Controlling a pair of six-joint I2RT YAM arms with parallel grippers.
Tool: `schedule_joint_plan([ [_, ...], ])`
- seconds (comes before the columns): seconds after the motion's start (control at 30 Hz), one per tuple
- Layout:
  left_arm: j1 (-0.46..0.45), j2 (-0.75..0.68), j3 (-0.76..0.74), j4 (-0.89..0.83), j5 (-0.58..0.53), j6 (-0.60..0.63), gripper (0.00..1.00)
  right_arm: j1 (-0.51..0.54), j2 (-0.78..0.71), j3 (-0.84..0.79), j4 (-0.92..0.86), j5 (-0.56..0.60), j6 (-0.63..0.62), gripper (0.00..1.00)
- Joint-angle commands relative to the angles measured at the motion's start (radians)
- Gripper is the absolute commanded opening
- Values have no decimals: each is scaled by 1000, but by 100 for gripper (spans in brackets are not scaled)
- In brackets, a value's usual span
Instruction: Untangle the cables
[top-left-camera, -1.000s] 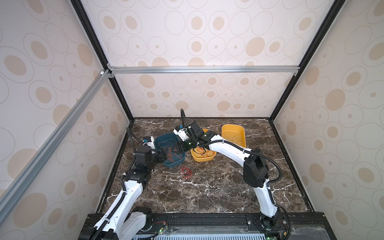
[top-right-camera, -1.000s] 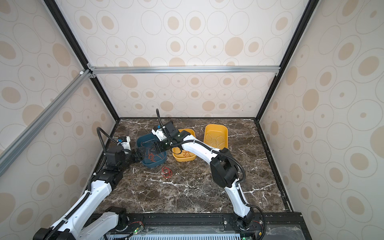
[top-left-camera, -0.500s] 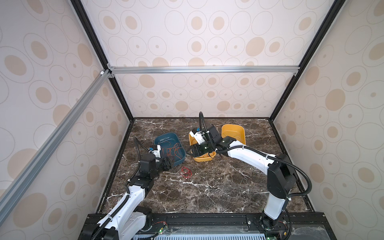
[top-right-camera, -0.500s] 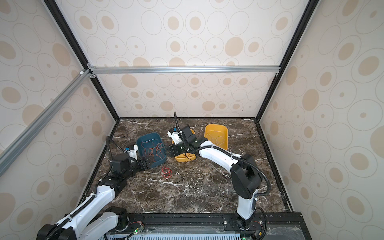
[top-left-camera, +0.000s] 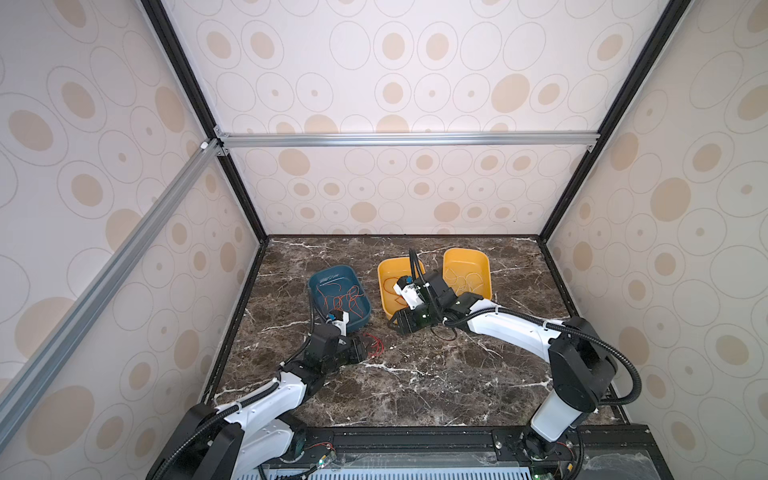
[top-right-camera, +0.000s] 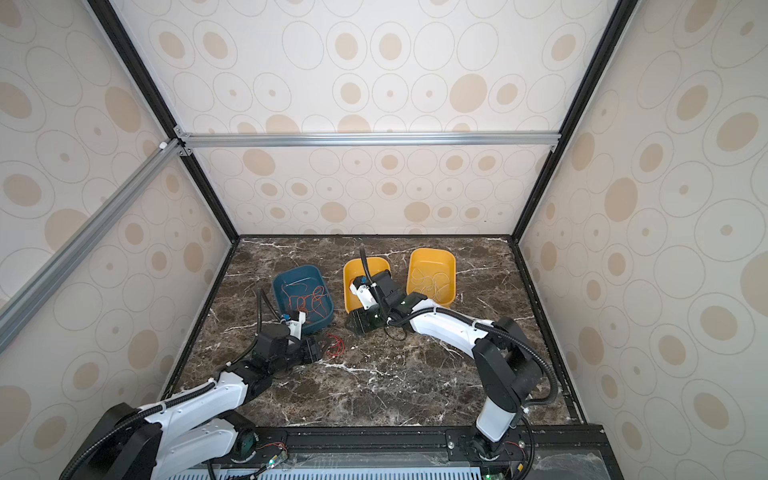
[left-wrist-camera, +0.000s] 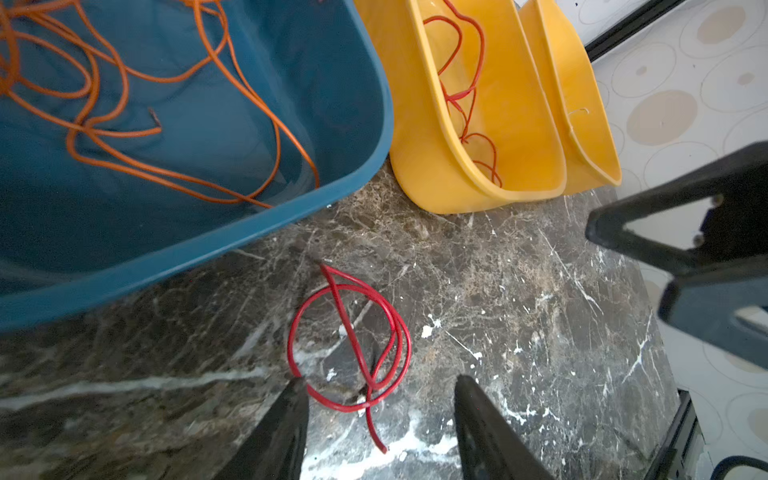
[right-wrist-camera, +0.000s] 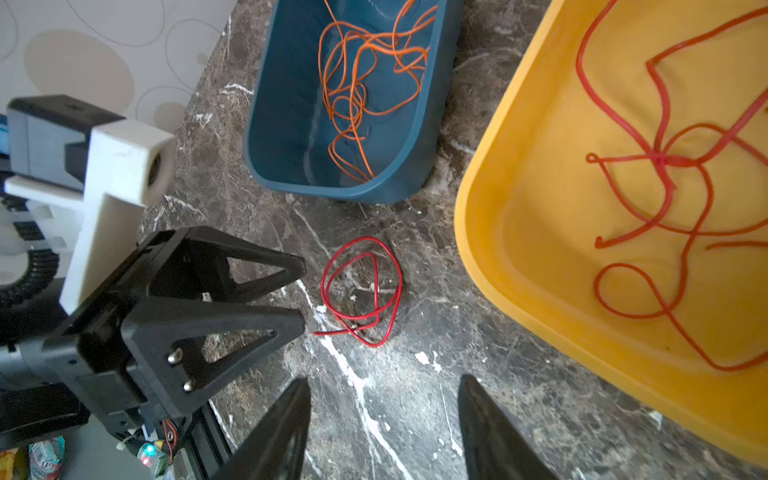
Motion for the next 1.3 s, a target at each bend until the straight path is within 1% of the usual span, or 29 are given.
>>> schedule_joint_plan([
  [0.0,-14,49,11,111,-16,-34,51,-1,-40,-34,36,-17,17,58],
  [0.1,-21,97,10,152,-14,-40,45,-2,-49,-63,51,-16,22,58],
  [0.2,-26,149,10,194,2,-46,36,-2,-49,-78,57,-20,26,58],
  [0.27,-30,173,12,214,13,-52,26,-1,-46,-83,62,-27,28,58],
  [0.33,-36,182,12,227,14,-53,13,0,-43,-91,68,-31,32,58],
  [0.4,-37,176,10,232,12,-52,3,-2,-38,-102,78,-34,36,58],
  [0.43,-38,166,8,235,13,-50,0,-1,-35,-110,82,-37,40,58],
  [0.57,-39,103,-12,269,31,-40,0,-2,-36,-142,117,-63,59,58],
  [0.8,-40,-12,-18,293,44,-74,0,-2,-60,-224,263,-115,106,57],
  [0.9,-40,-42,-12,313,56,-96,0,-6,-61,-257,354,-129,137,54],
  [0.93,-39,-51,-9,314,62,-100,0,-9,-58,-269,397,-137,152,52],
  [1.0,-40,-63,-6,318,68,-110,0,-10,-48,-293,486,-156,176,46],
  [1.03,-40,-70,-6,324,69,-116,0,-10,-39,-299,524,-163,187,45],
  [1.13,-40,-86,-4,331,67,-129,0,-10,1,-294,621,-208,225,44],
  [1.2,-39,-96,-4,332,68,-134,0,-10,26,-295,676,-218,254,44],
  [1.27,-40,-104,-4,332,69,-139,0,-10,51,-287,694,-214,268,44],
])
